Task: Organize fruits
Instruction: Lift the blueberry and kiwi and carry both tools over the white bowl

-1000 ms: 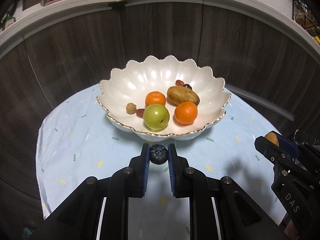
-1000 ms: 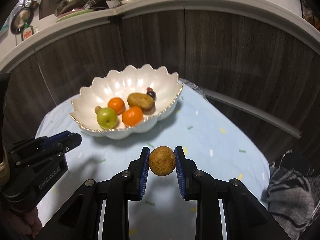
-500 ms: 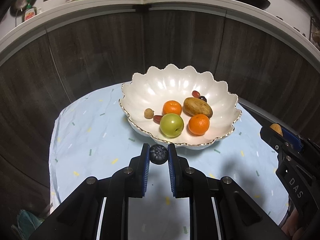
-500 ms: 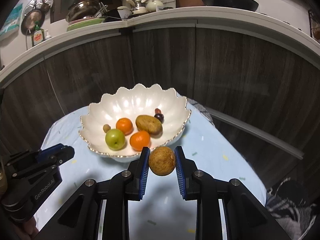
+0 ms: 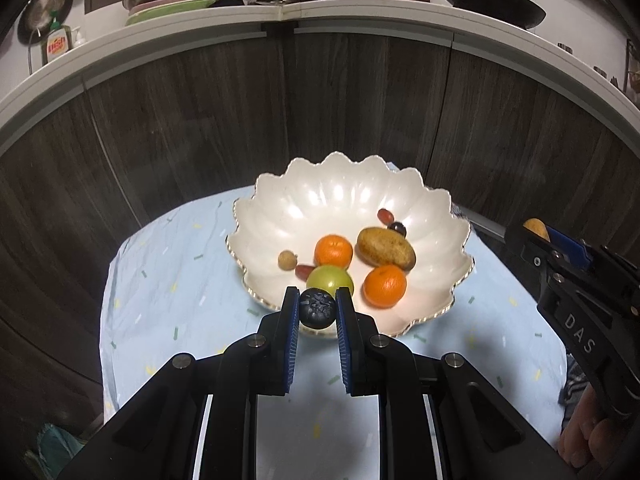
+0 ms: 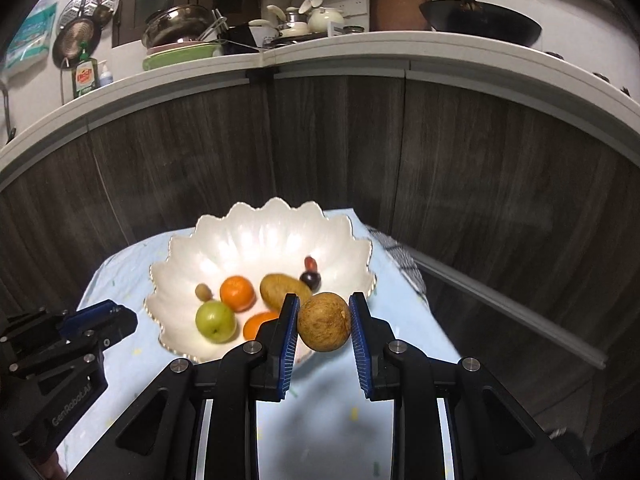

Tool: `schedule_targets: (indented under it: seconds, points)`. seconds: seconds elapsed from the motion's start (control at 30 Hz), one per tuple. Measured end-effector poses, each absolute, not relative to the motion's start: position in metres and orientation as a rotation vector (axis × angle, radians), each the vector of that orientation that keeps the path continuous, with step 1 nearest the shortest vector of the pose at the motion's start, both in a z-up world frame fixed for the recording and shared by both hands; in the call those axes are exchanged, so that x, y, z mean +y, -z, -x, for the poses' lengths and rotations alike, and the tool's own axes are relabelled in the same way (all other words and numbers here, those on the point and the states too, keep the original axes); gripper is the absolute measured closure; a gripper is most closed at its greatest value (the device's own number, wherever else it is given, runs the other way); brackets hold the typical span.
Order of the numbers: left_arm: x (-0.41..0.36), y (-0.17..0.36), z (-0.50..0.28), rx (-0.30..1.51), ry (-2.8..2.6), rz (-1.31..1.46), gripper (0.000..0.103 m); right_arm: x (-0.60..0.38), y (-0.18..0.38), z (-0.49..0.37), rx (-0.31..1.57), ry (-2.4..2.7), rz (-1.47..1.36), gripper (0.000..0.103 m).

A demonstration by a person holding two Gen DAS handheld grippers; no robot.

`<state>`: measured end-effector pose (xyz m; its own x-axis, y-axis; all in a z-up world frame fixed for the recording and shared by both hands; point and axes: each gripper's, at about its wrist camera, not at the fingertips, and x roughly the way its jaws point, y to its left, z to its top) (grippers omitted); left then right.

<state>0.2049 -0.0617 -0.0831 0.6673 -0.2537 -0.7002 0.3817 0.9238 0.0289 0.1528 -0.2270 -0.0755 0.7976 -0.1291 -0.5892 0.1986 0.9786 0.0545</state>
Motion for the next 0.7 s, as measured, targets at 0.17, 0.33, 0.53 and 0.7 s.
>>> schedule_targets:
  seconds: [0.17,0.33,0.53,0.7]
  points:
    - [-0.068,0.079,-0.216,0.758,0.357,-0.179,0.084,-0.231,0.067,-0.169,0.617,0.148,-0.101,0.077]
    - [-0.07,0.075,-0.23,0.759,0.349,-0.17,0.084,-0.232,0.062,-0.188,0.613,0.129,-0.075,0.077]
    - [-0.073,0.074,-0.247,0.755,0.343,-0.17,0.084,-0.233,0.068,-0.214,0.657,0.101,-0.062,0.077]
    - [-0.076,0.079,-0.264,0.762,0.345,-0.177,0.084,-0.236,0.074,-0.232,0.684,0.093,-0.048,0.077]
